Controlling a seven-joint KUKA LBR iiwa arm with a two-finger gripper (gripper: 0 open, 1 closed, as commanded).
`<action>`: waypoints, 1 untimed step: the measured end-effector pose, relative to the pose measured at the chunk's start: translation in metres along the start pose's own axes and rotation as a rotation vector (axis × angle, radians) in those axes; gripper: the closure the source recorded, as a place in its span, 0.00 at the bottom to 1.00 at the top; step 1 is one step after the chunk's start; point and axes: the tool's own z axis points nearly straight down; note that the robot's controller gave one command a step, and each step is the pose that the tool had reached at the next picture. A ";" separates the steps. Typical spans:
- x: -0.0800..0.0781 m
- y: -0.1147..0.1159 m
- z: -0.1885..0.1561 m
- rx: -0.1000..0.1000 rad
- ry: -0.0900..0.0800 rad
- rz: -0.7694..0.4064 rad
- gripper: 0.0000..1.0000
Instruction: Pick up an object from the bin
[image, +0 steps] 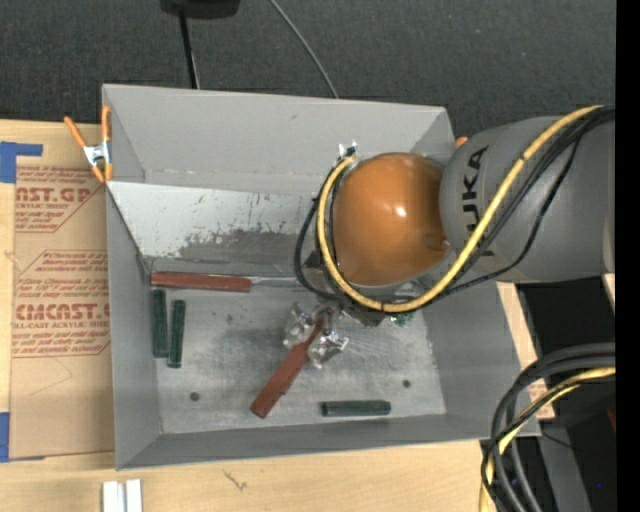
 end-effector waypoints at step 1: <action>0.000 0.000 -0.009 0.001 -0.001 0.000 1.00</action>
Offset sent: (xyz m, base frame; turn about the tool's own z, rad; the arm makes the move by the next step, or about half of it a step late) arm 0.0000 -0.0001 0.0432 0.0000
